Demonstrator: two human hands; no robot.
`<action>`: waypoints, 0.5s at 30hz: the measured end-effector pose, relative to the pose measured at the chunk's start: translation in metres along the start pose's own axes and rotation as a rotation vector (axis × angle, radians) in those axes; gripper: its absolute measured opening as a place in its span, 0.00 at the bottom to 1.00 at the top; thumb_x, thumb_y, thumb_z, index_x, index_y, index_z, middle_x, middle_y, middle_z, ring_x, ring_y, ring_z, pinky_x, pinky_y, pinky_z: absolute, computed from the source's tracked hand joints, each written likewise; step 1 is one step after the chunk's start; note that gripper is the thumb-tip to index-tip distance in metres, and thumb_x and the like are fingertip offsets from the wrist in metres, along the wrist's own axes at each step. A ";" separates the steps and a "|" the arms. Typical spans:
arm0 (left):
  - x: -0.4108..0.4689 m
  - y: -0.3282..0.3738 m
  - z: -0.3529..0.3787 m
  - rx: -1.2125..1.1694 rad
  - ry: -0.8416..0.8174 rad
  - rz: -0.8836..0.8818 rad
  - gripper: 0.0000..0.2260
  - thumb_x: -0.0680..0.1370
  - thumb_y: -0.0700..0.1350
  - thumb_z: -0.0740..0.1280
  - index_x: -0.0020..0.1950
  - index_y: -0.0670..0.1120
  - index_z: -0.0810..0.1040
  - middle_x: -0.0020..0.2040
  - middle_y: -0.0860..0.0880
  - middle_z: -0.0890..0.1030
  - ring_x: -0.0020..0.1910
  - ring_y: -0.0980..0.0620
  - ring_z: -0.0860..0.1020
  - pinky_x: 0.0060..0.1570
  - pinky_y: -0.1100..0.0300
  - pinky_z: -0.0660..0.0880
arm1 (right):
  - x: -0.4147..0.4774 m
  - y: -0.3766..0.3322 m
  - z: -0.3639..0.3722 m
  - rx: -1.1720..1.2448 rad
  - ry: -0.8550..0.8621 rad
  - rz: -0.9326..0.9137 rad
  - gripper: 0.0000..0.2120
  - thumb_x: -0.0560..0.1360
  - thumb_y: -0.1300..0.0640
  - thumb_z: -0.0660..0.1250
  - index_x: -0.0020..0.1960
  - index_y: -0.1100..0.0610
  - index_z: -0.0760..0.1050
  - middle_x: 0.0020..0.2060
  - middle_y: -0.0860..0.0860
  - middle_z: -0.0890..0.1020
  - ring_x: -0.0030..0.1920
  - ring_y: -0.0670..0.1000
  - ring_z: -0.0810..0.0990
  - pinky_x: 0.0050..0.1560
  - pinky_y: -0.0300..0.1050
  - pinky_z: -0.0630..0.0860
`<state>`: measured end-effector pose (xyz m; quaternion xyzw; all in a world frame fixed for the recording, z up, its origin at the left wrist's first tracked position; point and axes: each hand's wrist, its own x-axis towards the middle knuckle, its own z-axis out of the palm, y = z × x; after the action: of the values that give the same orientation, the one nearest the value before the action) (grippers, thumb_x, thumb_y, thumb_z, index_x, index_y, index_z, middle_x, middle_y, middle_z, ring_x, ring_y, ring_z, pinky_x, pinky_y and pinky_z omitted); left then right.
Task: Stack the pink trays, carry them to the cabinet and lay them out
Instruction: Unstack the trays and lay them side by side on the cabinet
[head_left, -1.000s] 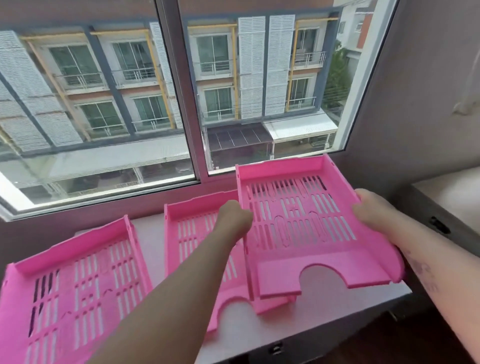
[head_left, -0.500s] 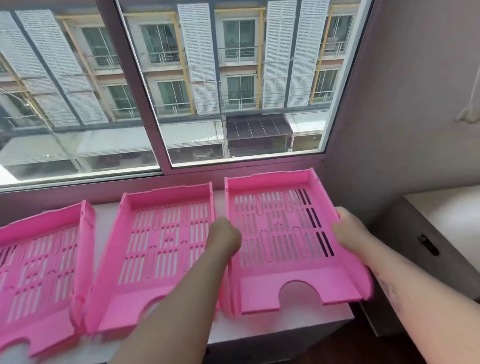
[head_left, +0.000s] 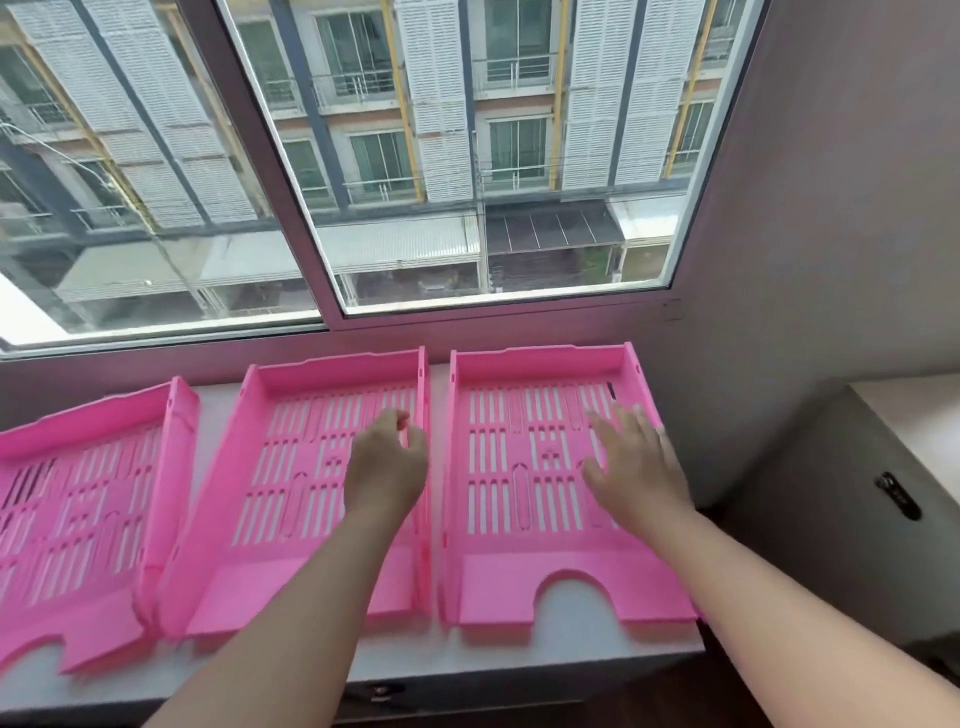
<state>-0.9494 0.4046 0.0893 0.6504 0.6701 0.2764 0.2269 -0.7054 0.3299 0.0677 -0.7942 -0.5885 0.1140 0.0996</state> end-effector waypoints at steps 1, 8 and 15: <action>-0.001 -0.010 -0.001 0.028 -0.035 -0.037 0.16 0.80 0.43 0.60 0.67 0.42 0.73 0.61 0.42 0.80 0.50 0.49 0.75 0.48 0.55 0.72 | 0.000 -0.005 0.007 -0.022 -0.059 -0.028 0.30 0.78 0.48 0.56 0.79 0.45 0.53 0.80 0.53 0.53 0.79 0.56 0.46 0.78 0.57 0.44; -0.006 -0.066 0.017 0.541 -0.385 0.019 0.24 0.83 0.50 0.51 0.80 0.58 0.52 0.82 0.47 0.49 0.80 0.41 0.47 0.77 0.41 0.47 | -0.008 -0.026 0.058 -0.105 -0.220 -0.073 0.31 0.76 0.35 0.39 0.77 0.37 0.39 0.79 0.49 0.38 0.77 0.57 0.32 0.72 0.59 0.31; -0.001 -0.077 0.027 0.572 -0.338 0.084 0.24 0.83 0.51 0.46 0.78 0.62 0.43 0.81 0.49 0.42 0.80 0.44 0.41 0.77 0.43 0.40 | 0.022 -0.043 0.071 -0.157 -0.190 -0.137 0.31 0.74 0.32 0.35 0.76 0.35 0.37 0.78 0.50 0.36 0.78 0.53 0.33 0.75 0.60 0.34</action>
<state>-0.9887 0.4055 0.0174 0.7515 0.6460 -0.0256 0.1315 -0.7600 0.3651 0.0110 -0.7433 -0.6551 0.1350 -0.0116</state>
